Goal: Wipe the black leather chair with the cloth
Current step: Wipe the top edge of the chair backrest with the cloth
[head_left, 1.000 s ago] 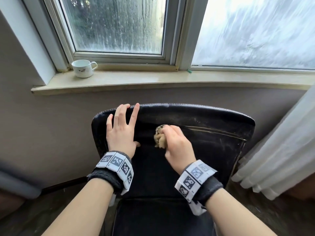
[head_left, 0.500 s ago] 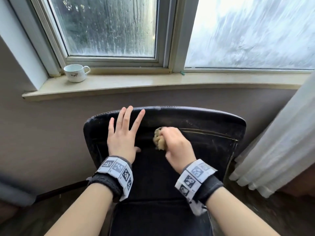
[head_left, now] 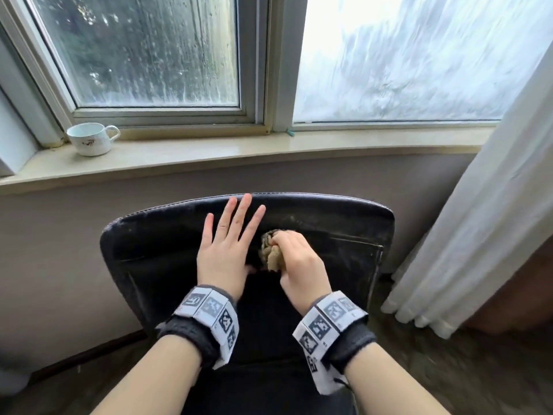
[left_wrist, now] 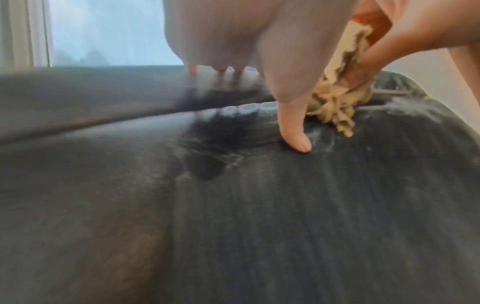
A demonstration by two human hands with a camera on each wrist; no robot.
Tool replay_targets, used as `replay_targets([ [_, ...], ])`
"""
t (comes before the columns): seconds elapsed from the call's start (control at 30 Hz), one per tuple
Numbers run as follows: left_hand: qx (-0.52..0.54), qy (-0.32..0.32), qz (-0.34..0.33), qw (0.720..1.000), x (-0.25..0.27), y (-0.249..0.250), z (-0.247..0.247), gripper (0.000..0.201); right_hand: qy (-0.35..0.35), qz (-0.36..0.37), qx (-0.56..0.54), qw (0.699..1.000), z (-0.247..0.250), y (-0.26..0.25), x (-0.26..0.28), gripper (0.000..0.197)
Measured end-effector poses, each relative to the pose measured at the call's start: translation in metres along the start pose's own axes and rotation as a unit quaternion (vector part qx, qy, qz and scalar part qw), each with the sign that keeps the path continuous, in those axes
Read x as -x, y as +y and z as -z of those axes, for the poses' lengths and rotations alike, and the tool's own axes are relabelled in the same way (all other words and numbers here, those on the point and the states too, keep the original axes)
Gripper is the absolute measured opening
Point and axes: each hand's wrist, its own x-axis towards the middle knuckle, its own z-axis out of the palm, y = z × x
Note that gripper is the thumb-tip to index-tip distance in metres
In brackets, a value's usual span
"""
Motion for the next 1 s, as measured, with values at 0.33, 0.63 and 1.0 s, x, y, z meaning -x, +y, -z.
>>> replay_targets([
  [0.33,-0.025,0.01,0.016,1.0,0.003,0.013,0.002,0.129,0.065,-0.218,0.046,0.973,0.075,0.105,0.041,0.045],
  [0.63,0.012,0.001,-0.081,0.997,-0.015,0.05,-0.014,0.121,0.081,-0.061,-0.035,0.994,0.031,0.063,0.022,0.04],
  [1.0,0.011,-0.026,-0.063,0.998,-0.01,0.052,-0.015,0.123,0.25,-0.136,0.048,0.957,0.074,0.092,0.017,0.033],
])
